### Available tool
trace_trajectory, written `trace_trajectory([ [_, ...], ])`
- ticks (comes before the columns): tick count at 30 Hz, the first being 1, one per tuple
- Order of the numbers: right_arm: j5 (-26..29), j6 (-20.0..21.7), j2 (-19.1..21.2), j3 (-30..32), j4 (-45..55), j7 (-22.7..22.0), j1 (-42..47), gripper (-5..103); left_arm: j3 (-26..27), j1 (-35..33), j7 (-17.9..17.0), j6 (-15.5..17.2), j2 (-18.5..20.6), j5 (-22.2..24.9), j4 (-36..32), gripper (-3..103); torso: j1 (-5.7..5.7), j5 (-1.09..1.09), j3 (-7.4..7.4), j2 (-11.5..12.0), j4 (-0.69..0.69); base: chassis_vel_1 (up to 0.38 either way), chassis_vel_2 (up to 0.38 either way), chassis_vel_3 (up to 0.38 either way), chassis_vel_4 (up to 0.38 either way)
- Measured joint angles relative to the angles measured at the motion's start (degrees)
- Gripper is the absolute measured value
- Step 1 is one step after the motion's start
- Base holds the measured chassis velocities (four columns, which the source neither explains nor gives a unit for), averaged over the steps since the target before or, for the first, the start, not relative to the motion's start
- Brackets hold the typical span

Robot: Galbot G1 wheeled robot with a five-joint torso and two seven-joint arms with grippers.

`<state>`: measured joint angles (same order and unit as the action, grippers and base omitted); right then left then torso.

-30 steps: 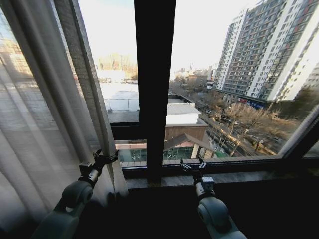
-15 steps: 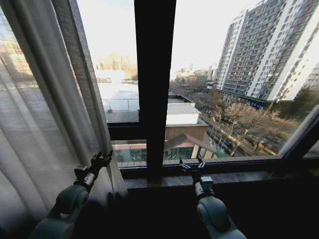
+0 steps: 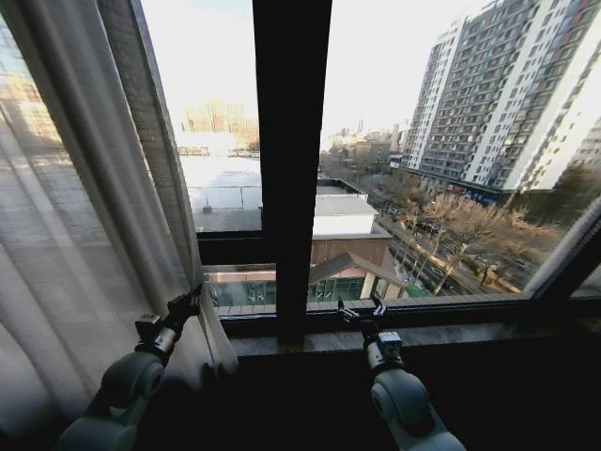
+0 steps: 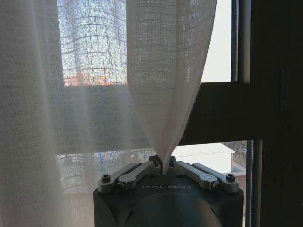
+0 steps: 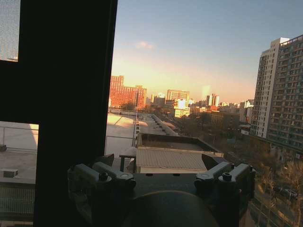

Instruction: Open the curtains by pulling them apart, changing their state from closed to fully open.

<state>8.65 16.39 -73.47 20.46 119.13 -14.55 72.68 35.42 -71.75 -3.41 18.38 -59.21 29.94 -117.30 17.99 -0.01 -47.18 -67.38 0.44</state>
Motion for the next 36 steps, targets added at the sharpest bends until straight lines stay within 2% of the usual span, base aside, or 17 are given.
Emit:
trace_trajectory([
  [9, -0.92, 0.1, -0.08, -0.98, 0.0, 0.93, 0.09, 100, 1.81, -2.04, 0.05, 0.0, -0.59, 0.1, -1.05, 0, 0.0, 0.0, 0.0, 0.0, 0.0, 0.0, 0.0, 0.0, 0.0],
  [18, -1.06, 0.13, -0.06, -1.64, 0.0, 0.98, 0.0, 100, 2.68, -2.94, 0.09, -0.03, -0.64, 0.17, -1.85, 0, 0.0, -0.01, 0.0, 0.0, 0.01, 0.128, 0.123, -0.121, -0.106],
  [36, -1.06, 0.14, 0.3, -2.99, 0.47, 1.1, -0.16, 100, 5.12, -6.0, 0.08, -0.17, -1.41, 0.14, -4.92, 0, 0.0, -0.01, 0.0, 0.0, 0.01, 0.296, 0.307, -0.289, -0.306],
])
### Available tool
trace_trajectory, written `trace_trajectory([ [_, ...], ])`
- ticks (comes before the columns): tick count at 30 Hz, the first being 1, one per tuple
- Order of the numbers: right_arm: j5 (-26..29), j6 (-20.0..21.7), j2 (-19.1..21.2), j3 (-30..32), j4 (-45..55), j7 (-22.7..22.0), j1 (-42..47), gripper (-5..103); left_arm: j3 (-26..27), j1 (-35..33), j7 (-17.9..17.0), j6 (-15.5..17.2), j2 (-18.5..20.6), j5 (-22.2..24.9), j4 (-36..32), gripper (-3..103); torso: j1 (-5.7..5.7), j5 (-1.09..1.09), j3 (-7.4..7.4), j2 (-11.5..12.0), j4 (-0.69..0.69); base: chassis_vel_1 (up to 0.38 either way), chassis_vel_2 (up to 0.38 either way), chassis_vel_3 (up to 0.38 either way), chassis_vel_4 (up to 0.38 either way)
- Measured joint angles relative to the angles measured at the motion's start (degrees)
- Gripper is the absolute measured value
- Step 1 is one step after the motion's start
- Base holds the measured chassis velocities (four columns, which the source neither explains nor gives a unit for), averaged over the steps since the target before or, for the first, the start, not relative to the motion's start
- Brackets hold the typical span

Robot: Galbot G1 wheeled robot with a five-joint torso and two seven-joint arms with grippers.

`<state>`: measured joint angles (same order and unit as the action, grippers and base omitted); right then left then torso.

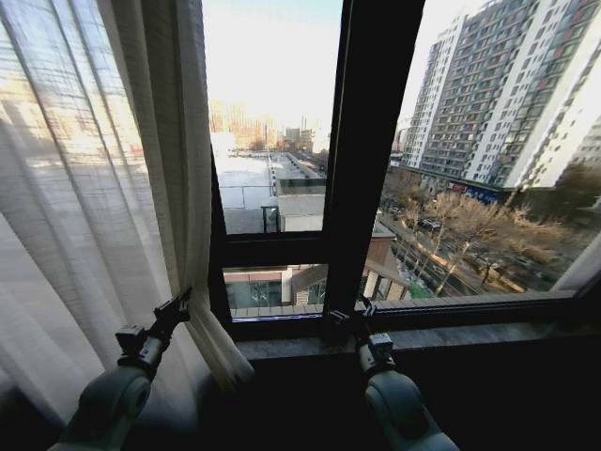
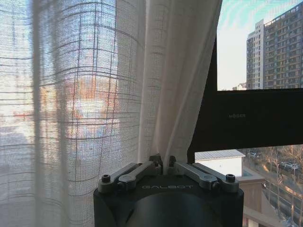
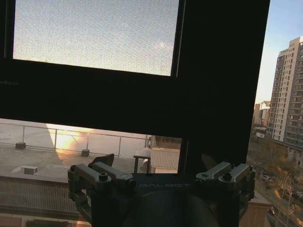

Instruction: Open the curtains by pulling them apart, changing their state from closed to fully open.

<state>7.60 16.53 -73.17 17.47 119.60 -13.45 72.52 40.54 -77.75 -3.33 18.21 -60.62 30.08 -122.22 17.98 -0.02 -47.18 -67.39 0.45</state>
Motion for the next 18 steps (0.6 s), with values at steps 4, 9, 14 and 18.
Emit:
trace_trajectory([
  [4, 0.02, 0.0, 0.04, -0.15, 0.15, 0.06, -0.02, 100, 0.32, -0.53, 0.01, -0.07, -0.23, -0.09, -0.59, 0, 0.0, 0.03, 0.0, 0.0, -0.02, 0.371, 0.375, -0.345, -0.354],
  [9, 0.03, 0.0, 0.05, -0.53, 0.16, 0.13, -0.02, 100, 0.92, -1.64, -0.01, -0.11, -0.73, -0.21, -1.67, 0, 0.01, 0.02, 0.0, 0.0, 0.0, 0.375, 0.352, -0.369, -0.357],
  [14, 0.02, -0.01, -0.08, -1.37, 0.17, 0.17, -0.06, 100, 1.91, -3.19, -0.05, -0.26, -1.17, -0.28, -2.97, 0, 0.01, 0.02, 0.0, 0.0, -0.01, 0.361, 0.357, -0.356, -0.361],
  [18, -0.08, -0.01, -0.18, -1.85, 0.42, 0.17, -0.08, 100, 2.76, -4.34, -0.1, -0.33, -1.58, -0.31, -4.11, 0, 0.0, 0.0, 0.0, 0.0, -0.01, 0.343, 0.337, -0.348, -0.346],
])
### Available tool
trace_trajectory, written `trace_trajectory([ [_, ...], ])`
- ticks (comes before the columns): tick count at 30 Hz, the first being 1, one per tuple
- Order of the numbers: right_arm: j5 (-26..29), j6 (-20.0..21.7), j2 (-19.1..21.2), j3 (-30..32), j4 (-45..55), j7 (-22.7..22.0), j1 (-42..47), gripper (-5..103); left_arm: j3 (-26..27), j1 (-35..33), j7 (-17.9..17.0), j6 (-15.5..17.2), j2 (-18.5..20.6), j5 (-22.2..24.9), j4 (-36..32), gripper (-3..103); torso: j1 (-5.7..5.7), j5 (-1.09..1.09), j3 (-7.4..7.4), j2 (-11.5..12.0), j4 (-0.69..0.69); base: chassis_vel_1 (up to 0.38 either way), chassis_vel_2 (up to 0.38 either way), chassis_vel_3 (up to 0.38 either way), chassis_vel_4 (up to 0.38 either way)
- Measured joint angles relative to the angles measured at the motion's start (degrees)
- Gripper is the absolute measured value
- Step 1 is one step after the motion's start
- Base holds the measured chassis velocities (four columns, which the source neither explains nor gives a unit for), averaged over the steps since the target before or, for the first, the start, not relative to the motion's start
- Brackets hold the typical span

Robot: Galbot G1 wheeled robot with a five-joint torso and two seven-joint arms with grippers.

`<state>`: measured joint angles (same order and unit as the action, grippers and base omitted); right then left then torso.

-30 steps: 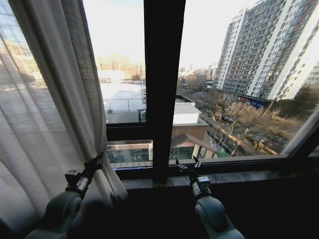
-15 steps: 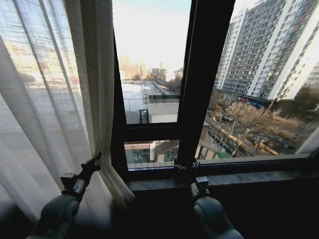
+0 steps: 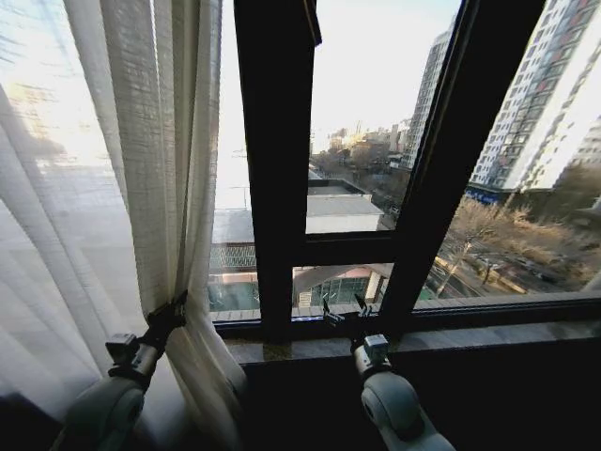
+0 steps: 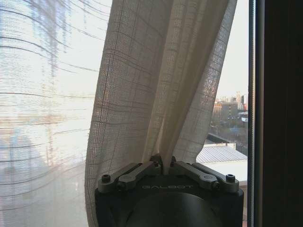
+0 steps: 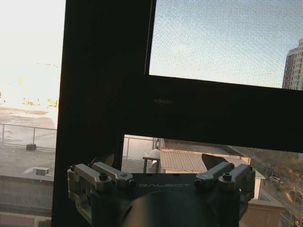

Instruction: Open the curtains by pulling them apart, changing their state from closed to fully open.

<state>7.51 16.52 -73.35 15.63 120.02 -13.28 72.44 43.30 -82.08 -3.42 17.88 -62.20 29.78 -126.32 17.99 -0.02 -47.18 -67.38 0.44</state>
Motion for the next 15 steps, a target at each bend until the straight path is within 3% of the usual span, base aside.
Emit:
trace_trajectory([
  [15, -0.05, -0.02, 0.51, -0.44, 1.32, -0.01, 0.69, 100, 1.5, -2.45, -0.17, -0.56, -1.61, -0.37, -2.44, 0, 0.0, 0.01, 0.0, 0.0, 0.0, 0.347, 0.353, -0.356, -0.356],
])
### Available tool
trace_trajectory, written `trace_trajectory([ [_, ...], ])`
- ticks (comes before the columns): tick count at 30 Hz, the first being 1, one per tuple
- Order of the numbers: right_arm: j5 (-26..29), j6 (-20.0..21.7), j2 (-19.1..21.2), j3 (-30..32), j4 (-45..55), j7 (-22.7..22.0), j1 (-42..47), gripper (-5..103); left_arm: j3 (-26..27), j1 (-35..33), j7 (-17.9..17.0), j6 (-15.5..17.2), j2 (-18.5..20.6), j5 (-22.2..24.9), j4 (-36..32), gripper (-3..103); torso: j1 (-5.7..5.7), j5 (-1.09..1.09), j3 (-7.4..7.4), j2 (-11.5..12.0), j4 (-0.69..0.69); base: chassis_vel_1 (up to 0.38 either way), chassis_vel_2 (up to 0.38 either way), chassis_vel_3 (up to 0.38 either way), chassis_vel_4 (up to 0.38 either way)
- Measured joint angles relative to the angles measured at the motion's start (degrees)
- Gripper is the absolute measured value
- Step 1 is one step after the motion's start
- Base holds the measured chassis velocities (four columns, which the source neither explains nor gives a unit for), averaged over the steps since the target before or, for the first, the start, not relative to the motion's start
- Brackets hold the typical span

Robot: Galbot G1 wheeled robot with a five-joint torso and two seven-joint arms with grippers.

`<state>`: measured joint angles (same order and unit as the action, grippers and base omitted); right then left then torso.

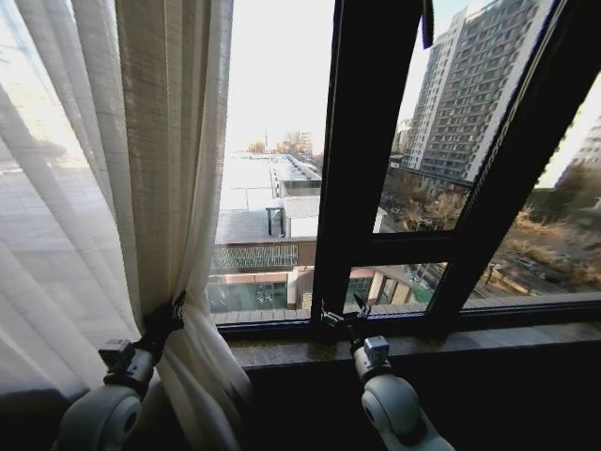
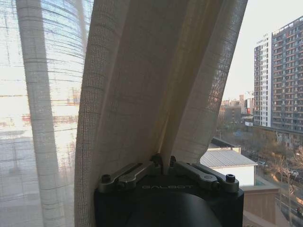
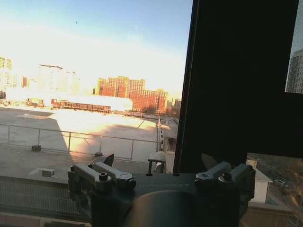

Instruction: Open the curtains by pulling them apart, changing their state from closed to fully open.

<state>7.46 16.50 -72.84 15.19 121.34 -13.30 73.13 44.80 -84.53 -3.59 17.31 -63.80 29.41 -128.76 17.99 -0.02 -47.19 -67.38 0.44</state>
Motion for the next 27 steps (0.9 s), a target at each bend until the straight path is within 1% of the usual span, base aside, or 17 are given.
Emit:
trace_trajectory([
  [6, 0.06, -0.11, -0.36, -0.74, 0.15, -0.02, -0.07, 100, 1.14, -1.68, 0.0, -0.71, -0.66, -0.11, -1.12, 0, 0.0, 0.01, 0.0, 0.0, -0.01, 0.345, 0.361, -0.343, -0.355],
  [11, 0.12, -0.16, -0.49, -0.98, 0.22, -0.01, -0.07, 100, 1.36, -2.38, -0.01, -0.8, -1.16, -0.44, -1.91, 0, 0.0, 0.0, 0.0, 0.0, 0.0, 0.358, 0.351, -0.358, -0.342],
  [14, 0.3, -0.16, -0.29, -1.08, 0.46, -0.09, -0.04, 100, 1.38, -2.87, -0.16, -0.83, -1.5, -0.99, -2.54, 0, 0.0, 0.02, 0.0, 0.0, -0.02, 0.301, 0.291, -0.285, -0.303],
  [18, 0.37, -0.16, -0.02, -1.07, 0.55, -0.09, -0.01, 100, 1.57, -3.37, -0.48, -0.83, -1.75, -1.11, -3.05, 0, 0.0, 0.04, 0.01, 0.0, -0.02, 0.206, 0.18, -0.147, -0.178],
  [22, 0.38, -0.16, -0.14, -1.43, 0.55, -0.08, 0.12, 100, 2.16, -4.28, -1.4, -0.83, -2.22, -1.12, -3.7, 0, 0.0, 0.03, 0.01, 0.0, -0.01, 0.047, 0.014, -0.018, -0.037],
  [24, 0.35, -0.17, -0.37, -1.82, 0.53, -0.08, 0.17, 100, 2.82, -4.71, -1.6, -0.87, -2.47, -1.08, -4.05, 0, -0.01, -0.05, 0.0, 0.0, 0.01, 0.0, 0.0, 0.0, 0.0],
  [27, 0.27, -0.16, -0.52, -2.24, 0.47, -0.09, 0.16, 100, 3.79, -4.85, -2.04, -1.0, -2.7, -0.96, -4.09, 0, -0.01, -0.04, -0.01, 0.0, 0.02, -0.041, -0.021, 0.043, 0.033],
])
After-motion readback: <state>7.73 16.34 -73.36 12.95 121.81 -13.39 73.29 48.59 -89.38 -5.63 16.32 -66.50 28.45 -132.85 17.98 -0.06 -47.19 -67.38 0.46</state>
